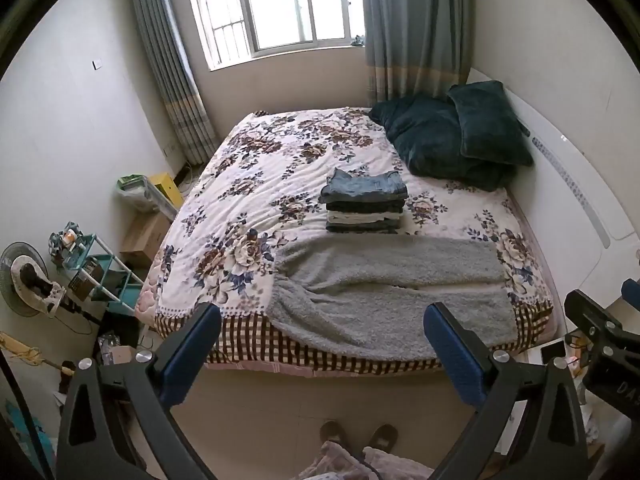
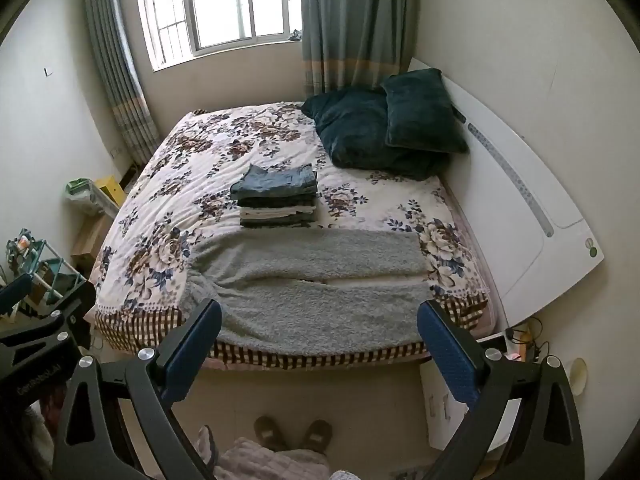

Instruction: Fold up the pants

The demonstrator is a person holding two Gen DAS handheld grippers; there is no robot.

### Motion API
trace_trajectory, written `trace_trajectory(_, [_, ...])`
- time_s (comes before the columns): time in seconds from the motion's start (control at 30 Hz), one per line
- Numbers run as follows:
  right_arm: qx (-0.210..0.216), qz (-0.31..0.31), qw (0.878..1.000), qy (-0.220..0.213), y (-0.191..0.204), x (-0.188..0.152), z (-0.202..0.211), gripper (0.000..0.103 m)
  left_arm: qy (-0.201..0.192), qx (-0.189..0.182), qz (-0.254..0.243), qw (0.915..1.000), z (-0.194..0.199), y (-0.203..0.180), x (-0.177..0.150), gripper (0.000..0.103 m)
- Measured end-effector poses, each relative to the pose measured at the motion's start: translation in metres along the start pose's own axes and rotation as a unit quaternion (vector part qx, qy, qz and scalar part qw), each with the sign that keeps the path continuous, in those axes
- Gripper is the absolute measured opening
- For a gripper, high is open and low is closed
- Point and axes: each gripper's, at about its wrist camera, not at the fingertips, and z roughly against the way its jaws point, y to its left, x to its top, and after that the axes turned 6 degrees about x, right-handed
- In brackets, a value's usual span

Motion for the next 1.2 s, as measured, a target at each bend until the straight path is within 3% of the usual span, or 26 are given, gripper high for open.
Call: trace_trajectory(1.2, [0.003,0.001,1.0,0.004,0.0046,-0.0031,-0.002,0.1,0.002,-0.001,0.001,1.0,-0.0025,0.0084,0.0039,0.103])
